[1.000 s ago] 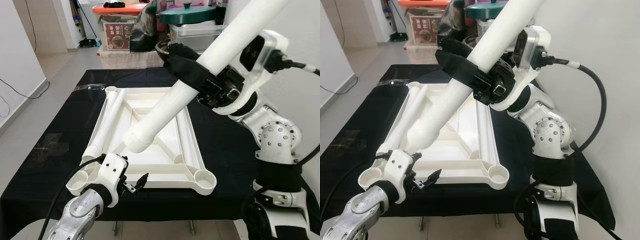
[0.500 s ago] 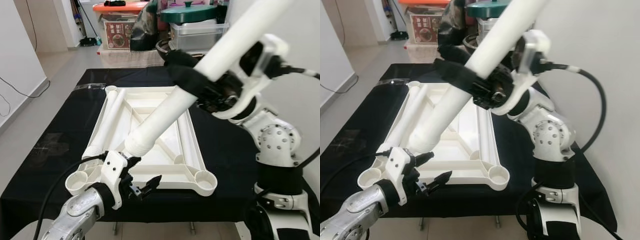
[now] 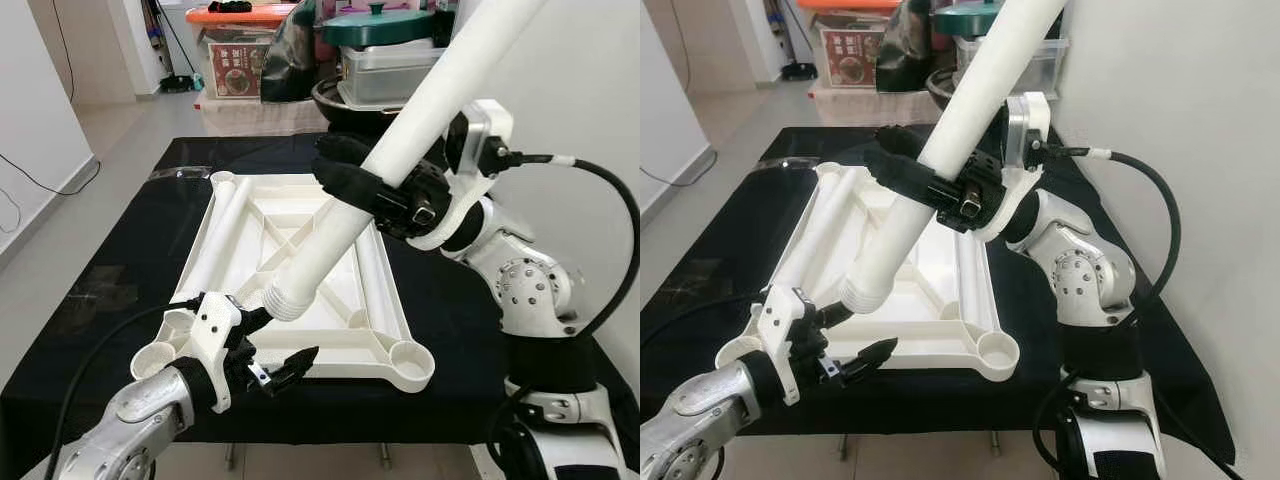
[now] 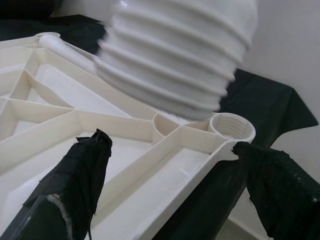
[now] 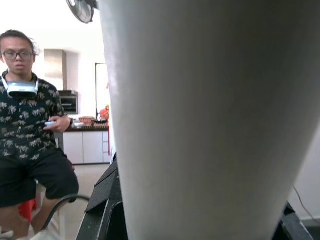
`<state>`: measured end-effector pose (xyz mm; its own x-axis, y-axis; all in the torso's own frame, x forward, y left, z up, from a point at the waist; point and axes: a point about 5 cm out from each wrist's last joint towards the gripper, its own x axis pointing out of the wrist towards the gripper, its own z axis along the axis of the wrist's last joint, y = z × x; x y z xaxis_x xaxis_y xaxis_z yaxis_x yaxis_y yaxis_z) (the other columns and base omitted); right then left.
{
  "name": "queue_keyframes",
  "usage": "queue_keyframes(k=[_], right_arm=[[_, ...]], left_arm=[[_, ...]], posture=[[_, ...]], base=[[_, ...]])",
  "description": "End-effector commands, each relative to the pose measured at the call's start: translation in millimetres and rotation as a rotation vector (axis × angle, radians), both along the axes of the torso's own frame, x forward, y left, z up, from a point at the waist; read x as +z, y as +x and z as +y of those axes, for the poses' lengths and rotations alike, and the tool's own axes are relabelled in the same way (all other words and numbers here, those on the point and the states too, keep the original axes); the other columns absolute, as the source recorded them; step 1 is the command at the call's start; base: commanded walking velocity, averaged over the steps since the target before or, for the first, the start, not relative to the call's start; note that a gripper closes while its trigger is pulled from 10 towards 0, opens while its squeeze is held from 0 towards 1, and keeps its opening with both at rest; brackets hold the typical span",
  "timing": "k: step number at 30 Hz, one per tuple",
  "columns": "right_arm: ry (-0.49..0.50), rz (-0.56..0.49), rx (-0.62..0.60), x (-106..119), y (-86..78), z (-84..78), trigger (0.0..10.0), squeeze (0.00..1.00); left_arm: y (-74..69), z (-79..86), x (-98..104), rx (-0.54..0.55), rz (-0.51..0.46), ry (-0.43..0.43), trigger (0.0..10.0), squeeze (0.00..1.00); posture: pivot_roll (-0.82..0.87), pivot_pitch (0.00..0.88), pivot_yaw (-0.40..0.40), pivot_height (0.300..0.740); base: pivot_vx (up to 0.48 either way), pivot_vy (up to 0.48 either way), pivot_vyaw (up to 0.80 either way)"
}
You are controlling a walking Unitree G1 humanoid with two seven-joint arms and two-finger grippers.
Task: Building children table
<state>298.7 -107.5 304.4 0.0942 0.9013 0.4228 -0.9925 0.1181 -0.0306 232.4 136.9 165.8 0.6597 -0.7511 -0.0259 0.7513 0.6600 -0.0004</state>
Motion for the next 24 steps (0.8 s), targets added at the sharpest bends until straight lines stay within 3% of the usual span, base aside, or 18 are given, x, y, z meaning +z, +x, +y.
queue_keyframes(k=[1,8,15,17,19,21,24], right_arm=[[-0.003,-0.011,-0.002,0,-0.4,-0.1,0.0,0.0],[-0.101,-0.004,0.101,-16,-11.3,14.6,0.0,0.0],[-0.11,-0.007,0.13,-19,-14.4,19.2,0.0,0.0],[-0.115,0.002,0.194,-21,-21.2,33.1,0.0,0.0],[-0.115,0.002,0.194,-21,-21.2,33.1,0.0,0.0],[-0.117,-0.001,0.247,-22,-26.1,46.7,0.0,0.0],[-0.118,-0.006,0.258,-22,-27.0,49.7,0.0,0.0]], left_arm=[[0.0,2.6,1,-0.001,0.004,0.014,10.0,0.0],[6.1,5.6,4,-0.048,-0.008,0.075,10.0,0.0],[7.6,2.8,3,-0.073,-0.008,0.083,10.0,0.0],[13.3,-7.2,7,-0.141,-0.001,0.053,10.0,0.0],[13.3,-7.2,7,-0.141,-0.001,0.053,10.0,0.0],[17.3,-20.2,9,-0.242,0.003,0.062,10.0,0.0],[17.8,-23.6,9,-0.274,0.006,0.075,10.0,0.0]], posture=[[0.05,0.0,0.0,0.74],[0.05,0.0,0.0,0.74],[0.04,0.0,0.003,0.74],[0.04,0.0,-0.003,0.74],[0.04,0.0,-0.003,0.74],[0.03,0.0,0.003,0.74],[0.03,0.0,0.004,0.74]], base=[[0.0,0.0,0.0],[0.0,0.0,0.0],[0.0,0.0,0.0],[0.0,0.0,0.0],[0.0,0.0,0.0],[0.0,0.0,0.0],[0.0,0.0,0.0]])
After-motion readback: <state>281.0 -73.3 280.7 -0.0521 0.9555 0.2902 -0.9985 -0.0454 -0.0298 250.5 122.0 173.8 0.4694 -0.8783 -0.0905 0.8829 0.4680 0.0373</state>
